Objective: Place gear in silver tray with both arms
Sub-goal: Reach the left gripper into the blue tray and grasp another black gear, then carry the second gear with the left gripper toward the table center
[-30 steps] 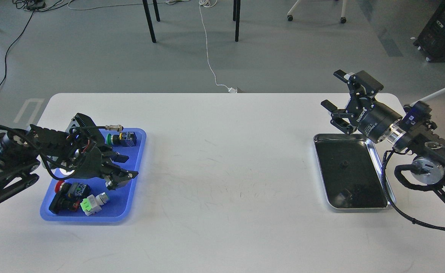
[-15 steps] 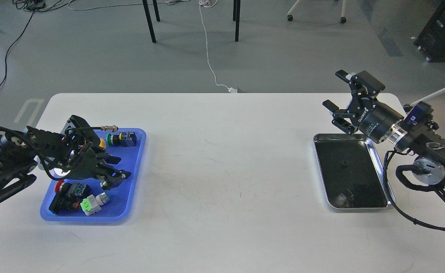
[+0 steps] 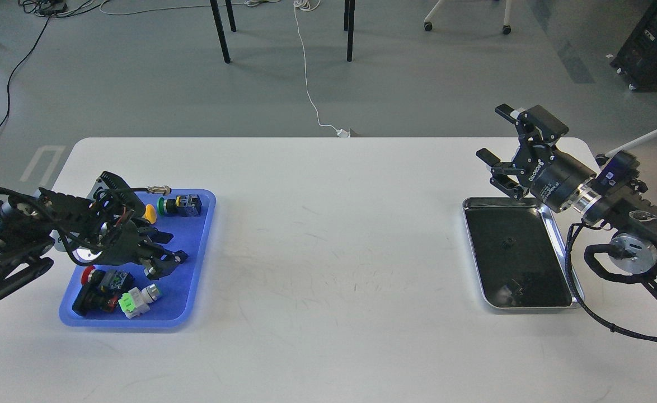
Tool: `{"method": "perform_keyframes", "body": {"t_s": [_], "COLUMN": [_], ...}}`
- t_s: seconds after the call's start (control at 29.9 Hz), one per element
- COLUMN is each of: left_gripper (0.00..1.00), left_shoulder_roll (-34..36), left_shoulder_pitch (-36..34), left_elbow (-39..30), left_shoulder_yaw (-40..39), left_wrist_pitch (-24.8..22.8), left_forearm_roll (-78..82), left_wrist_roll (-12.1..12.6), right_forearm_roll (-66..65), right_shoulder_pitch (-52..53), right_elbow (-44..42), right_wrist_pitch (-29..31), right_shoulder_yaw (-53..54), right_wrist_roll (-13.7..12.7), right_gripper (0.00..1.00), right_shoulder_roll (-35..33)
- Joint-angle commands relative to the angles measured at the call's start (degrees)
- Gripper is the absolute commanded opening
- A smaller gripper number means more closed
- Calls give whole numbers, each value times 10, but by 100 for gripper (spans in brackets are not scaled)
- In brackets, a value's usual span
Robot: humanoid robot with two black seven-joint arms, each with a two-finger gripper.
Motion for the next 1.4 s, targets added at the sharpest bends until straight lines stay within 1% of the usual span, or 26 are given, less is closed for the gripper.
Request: {"method": "perform_keyframes", "body": {"t_s": [0.0,0.37,0.74,0.8,0.94,1.2,1.37], "left_gripper": [55,54,29,22,16,15,16], "left_shoulder_roll": [0,-8,-10,-10,-10,-5,-2], "left_shoulder_pitch": [6,8,10,10,10,-7,-59], "left_elbow": [1,11,17,17,21,14,-26], "left_shoulder_yaw": [0,-1,0,0,0,-3,-5], "left_wrist_pitch": [0,5,6,5,6,10,6], "left_forearm_roll": [0,0,0,0,0,0,0], "left_wrist_roll": [0,0,0,0,0,0,0], "right_forearm_roll": [0,0,0,0,0,0,0], "right_shoulder_pitch": [0,-1,-3,-3,-3,-3,-4], "right_elbow": [0,0,-1,-1,-1,-1,-2], "right_wrist_pitch": [0,0,0,0,0,0,0], "right_shoulder_yaw": [0,1,2,2,2,7,12], "right_wrist_roll": [0,0,0,0,0,0,0], "right_gripper": [97,97,97,97,97,97,97], "right_shoulder_roll": [0,0,0,0,0,0,0]}}
